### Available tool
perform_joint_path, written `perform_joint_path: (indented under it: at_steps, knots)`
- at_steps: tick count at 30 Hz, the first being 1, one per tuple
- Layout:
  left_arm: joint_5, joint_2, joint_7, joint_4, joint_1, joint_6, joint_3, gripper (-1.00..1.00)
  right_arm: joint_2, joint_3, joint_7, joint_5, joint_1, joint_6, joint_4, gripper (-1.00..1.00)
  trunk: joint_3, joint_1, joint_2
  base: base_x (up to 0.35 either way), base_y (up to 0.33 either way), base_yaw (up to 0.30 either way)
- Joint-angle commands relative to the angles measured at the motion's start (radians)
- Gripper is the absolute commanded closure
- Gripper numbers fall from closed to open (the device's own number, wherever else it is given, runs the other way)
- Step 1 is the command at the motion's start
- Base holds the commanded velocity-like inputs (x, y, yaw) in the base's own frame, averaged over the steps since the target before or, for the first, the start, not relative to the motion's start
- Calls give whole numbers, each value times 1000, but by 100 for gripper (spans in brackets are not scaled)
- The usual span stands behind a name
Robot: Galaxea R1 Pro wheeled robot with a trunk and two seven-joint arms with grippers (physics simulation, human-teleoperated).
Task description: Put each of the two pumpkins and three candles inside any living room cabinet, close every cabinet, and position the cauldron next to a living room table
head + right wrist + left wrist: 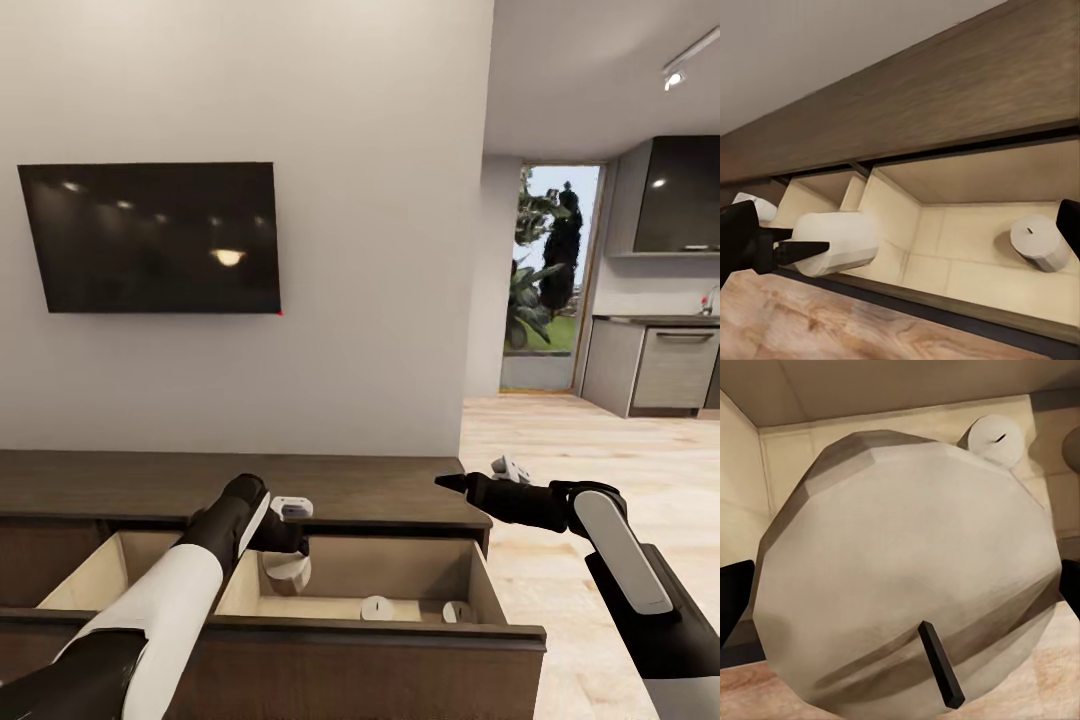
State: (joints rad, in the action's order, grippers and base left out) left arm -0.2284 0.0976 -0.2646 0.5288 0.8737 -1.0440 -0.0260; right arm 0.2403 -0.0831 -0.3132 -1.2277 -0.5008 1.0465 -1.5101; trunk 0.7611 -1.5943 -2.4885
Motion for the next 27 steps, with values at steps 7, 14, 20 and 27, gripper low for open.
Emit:
perform_joint_path:
  at_steps: [7, 14, 20, 27]
  knots:
    - [-10, 1, -9, 3, 1, -3, 1, 100, 0, -1, -10, -10, -1, 1, -1, -100, 8, -6, -12, 0, 0, 0]
    - [-9, 1, -10, 5, 1, -3, 2, 100, -1, -1, -10, -10, -1, 1, -1, -100, 8, -6, -12, 29, 0, 0]
    - [-9, 2, -10, 5, 1, -3, 3, 100, -1, -1, -10, -10, -1, 1, -1, -100, 8, -6, -12, 149, 0, 0]
    - [-9, 2, -10, 5, 1, -3, 3, 100, 0, -1, -10, -10, -1, 1, -1, -100, 8, -6, -12, 138, 10, 0]
